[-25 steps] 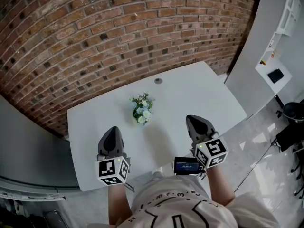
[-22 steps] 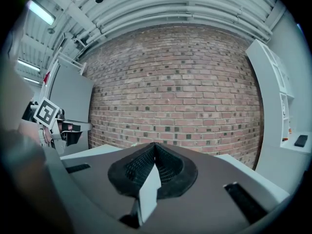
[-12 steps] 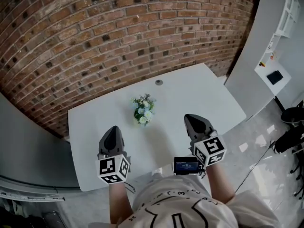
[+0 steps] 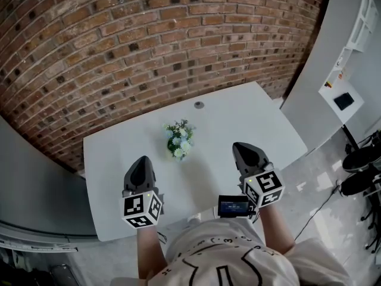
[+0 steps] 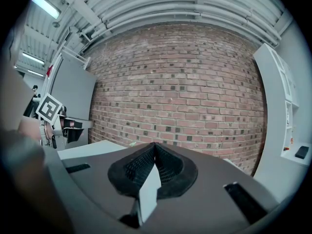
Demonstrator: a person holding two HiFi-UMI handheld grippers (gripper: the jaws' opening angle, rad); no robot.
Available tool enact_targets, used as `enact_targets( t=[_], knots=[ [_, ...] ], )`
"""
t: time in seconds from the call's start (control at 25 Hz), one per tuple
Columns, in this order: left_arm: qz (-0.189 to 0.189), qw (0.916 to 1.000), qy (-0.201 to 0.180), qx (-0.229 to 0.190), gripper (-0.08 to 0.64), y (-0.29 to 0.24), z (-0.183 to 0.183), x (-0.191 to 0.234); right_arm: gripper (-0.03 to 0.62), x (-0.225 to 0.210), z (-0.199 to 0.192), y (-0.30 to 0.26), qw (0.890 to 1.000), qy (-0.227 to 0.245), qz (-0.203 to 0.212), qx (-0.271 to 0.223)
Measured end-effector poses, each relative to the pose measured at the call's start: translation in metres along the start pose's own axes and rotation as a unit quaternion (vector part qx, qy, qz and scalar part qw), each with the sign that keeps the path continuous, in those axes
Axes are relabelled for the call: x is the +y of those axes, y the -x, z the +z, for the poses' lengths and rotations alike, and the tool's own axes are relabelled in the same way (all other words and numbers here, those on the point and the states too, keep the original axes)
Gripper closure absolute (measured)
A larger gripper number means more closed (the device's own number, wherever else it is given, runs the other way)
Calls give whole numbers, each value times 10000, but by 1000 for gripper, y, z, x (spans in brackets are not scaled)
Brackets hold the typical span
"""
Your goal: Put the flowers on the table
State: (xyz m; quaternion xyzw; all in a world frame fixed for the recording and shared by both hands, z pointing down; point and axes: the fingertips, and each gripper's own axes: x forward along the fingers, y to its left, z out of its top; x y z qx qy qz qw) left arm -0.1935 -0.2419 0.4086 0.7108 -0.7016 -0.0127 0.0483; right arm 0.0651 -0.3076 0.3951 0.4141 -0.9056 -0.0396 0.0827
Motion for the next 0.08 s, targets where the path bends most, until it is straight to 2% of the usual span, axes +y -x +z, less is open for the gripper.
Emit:
enact_targets(
  t=[0.08],
  knots=[
    [-5, 10000, 17, -2, 549, -4, 0, 1, 575, -2, 0, -3, 10000, 13, -9, 0]
  ],
)
